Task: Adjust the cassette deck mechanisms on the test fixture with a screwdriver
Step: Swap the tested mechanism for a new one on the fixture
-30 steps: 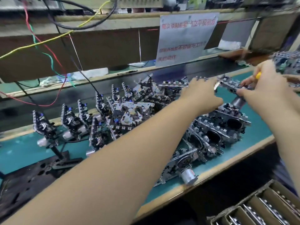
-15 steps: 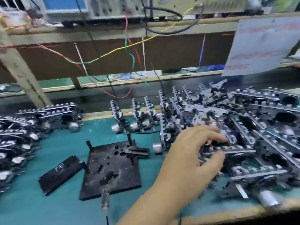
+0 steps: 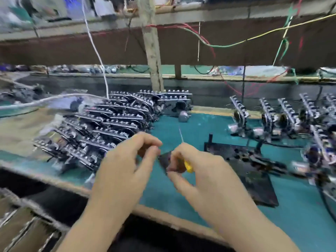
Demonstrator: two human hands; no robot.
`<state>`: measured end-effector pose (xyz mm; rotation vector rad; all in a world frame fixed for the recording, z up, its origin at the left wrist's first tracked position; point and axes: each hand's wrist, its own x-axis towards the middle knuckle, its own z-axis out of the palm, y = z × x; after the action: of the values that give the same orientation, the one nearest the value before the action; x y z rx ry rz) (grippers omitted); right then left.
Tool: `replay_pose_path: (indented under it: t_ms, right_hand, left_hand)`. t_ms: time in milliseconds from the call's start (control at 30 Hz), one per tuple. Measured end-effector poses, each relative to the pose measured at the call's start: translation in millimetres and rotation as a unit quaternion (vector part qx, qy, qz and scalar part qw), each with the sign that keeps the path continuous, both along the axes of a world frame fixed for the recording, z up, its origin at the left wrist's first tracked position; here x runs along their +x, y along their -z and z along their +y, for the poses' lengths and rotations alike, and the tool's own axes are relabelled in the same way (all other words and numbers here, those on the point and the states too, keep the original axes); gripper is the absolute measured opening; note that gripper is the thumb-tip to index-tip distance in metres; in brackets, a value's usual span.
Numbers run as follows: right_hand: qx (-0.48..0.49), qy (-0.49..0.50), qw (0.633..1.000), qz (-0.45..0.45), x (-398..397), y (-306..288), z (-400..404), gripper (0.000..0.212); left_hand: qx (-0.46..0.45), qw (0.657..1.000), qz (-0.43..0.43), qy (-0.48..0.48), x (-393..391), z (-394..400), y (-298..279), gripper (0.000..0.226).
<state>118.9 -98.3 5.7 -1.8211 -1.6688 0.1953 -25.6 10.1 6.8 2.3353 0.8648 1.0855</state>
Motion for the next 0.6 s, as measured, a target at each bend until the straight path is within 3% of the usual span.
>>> replay_pose_path:
  t_ms: [67, 167, 233, 367, 533, 600]
  right_hand:
    - [0.016, -0.026, 0.999, 0.021, -20.5, 8.5, 28.4, 0.02]
    - [0.012, -0.074, 0.995, 0.068, -56.8, 16.0, 64.6, 0.027]
    - [0.029, -0.084, 0.992, 0.089, -72.9, 20.6, 88.1, 0.031]
    - [0.043, -0.107, 0.989, 0.088, -96.5, 27.9, 120.0, 0.034]
    - [0.058, -0.086, 0.994, -0.025, -104.5, 37.6, 128.0, 0.027]
    - [0.054, -0.096, 0.994, -0.002, -103.8, 37.2, 121.5, 0.028]
  left_hand:
    - [0.054, 0.987, 0.08, -0.131, -49.0, 41.3, 3.0, 0.016]
    - [0.026, 0.944, 0.178, -0.275, -108.8, 96.1, 8.7, 0.04]
    - [0.005, 0.938, 0.223, -0.267, -124.7, 116.5, 15.1, 0.048]
    - [-0.016, 0.948, 0.277, -0.154, -128.8, 125.6, 29.5, 0.055]
    - [0.007, 0.97, 0.175, -0.169, -133.6, 127.9, 32.2, 0.061]
    - [0.02, 0.971, 0.17, -0.166, -141.2, 126.4, 29.6, 0.063]
